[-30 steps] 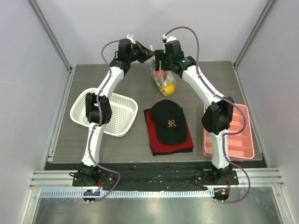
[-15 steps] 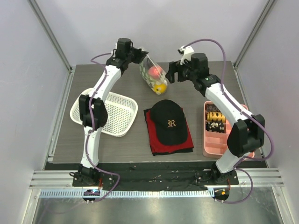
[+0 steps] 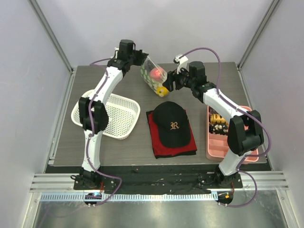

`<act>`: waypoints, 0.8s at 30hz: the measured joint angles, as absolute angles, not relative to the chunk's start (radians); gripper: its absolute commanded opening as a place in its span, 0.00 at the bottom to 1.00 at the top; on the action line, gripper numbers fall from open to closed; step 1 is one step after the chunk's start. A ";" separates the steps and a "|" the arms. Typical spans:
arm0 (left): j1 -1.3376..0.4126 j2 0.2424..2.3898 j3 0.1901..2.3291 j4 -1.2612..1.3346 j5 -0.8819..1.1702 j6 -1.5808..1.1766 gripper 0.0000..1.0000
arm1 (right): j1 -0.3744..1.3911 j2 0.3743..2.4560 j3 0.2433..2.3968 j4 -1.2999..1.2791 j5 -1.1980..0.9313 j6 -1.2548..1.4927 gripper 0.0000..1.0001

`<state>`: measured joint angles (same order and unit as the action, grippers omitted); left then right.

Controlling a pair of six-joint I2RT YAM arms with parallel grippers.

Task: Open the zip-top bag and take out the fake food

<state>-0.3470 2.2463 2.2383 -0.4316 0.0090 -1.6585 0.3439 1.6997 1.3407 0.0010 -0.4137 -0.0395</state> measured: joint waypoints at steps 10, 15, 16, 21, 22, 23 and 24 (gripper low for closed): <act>-0.360 2.174 2.140 -0.414 -0.030 -1.668 0.10 | 0.348 1.803 1.394 -0.023 -0.401 -0.105 0.04; -0.359 2.122 2.080 -0.410 -0.017 -1.492 0.65 | 0.350 1.824 1.505 -0.123 -0.403 -0.190 0.01; -0.359 2.086 2.043 -0.414 -0.018 -1.415 0.65 | 0.350 1.832 1.545 -0.164 -0.405 -0.218 0.01; -0.360 1.929 1.932 -0.385 0.045 -1.023 0.52 | 0.350 1.844 1.670 -0.307 -0.447 -0.405 0.01; -0.359 1.896 1.911 -0.358 0.101 -0.920 0.48 | 0.350 1.844 1.674 -0.320 -0.454 -0.427 0.01; -0.360 1.873 1.906 -0.339 0.157 -0.822 0.47 | 0.346 1.845 1.678 -0.342 -0.467 -0.464 0.02; -0.361 1.858 1.909 -0.321 0.213 -0.732 0.47 | 0.344 1.845 1.679 -0.360 -0.480 -0.488 0.01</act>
<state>-0.3614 1.8584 1.9087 -0.3210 0.2134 -0.7322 0.3435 1.8446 1.6794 -0.3603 -0.4797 -0.4885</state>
